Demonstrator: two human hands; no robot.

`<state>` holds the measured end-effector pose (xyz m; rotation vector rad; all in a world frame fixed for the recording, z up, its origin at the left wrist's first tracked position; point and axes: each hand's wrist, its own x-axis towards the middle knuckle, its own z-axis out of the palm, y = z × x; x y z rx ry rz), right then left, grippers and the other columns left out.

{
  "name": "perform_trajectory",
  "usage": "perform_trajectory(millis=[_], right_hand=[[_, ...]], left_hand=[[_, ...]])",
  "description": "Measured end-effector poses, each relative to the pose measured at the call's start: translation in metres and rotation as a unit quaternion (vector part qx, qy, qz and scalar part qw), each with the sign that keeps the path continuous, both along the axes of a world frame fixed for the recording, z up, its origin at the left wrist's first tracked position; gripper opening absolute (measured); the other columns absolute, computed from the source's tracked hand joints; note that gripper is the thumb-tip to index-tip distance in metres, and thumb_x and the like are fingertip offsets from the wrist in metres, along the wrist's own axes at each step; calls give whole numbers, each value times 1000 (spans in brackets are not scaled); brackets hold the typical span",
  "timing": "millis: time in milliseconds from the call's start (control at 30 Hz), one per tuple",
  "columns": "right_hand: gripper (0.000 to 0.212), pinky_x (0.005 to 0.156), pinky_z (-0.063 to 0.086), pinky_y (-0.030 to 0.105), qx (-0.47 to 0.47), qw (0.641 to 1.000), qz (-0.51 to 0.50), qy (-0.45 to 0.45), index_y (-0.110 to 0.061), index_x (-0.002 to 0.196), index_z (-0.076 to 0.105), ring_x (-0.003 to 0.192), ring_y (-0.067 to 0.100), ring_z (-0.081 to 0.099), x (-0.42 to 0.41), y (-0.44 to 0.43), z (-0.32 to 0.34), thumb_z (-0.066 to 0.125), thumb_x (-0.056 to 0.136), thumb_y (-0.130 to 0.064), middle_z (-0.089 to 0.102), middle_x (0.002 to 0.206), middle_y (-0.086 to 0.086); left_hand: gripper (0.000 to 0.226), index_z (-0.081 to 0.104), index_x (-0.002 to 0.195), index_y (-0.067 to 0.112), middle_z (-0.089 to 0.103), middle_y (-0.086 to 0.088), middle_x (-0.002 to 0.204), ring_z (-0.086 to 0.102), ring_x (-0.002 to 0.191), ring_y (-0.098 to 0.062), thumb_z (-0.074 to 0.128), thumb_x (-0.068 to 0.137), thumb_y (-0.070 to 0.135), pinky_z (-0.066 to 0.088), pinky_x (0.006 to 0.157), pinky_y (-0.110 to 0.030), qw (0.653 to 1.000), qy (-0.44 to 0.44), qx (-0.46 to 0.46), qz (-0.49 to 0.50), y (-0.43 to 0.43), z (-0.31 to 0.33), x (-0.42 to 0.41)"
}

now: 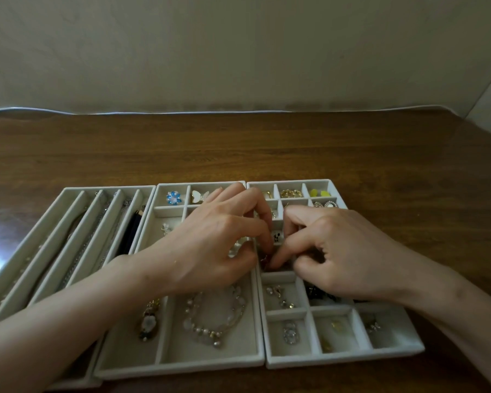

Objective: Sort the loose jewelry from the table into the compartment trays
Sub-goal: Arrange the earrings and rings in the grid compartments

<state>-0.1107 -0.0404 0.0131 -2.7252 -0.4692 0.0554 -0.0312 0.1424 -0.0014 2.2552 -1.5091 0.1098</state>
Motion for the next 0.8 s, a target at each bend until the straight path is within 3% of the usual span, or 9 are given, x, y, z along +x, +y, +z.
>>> perform_trajectory(millis=[133,300,500,700,800], right_hand=[[32,59,40,18,60,998,-8,-2,-38,84,75,77,7,52,1,-4,3,47,74,-27,50,80,-12],[28,53,36,17,146,989,-31,-11,-33,75,76,64,9,51,3,-16,9,49,72,-25,53,75,-8],[32,60,45,27,102,994,-5,24,-38,80,75,71,11,52,2,-9,6,47,72,-26,50,81,-11],[36,61,32,14,40,999,11,34,-44,92,72,78,-1,47,1,0,-2,44,74,-29,47,80,-14],[34,61,33,13,27,999,5,27,-45,94,72,79,0,47,1,-1,-1,47,78,-28,47,79,-15]], left_hand=[[27,70,84,27,51,9,101,43,96,-8,44,73,25,40,81,-30,1000,5,8,-9,0,0,0],[28,70,85,30,51,11,101,42,95,-5,43,74,26,38,83,-27,1000,17,11,-16,1,0,0],[24,66,80,25,53,9,98,43,91,-7,44,71,20,33,81,-19,1000,8,-27,-4,0,1,2],[27,69,74,26,54,10,98,39,88,-1,43,71,20,29,80,-14,1000,1,-28,-3,1,-1,3],[27,69,74,28,53,11,98,37,87,3,44,71,19,28,81,-13,1000,-3,-27,-4,1,-1,4]])
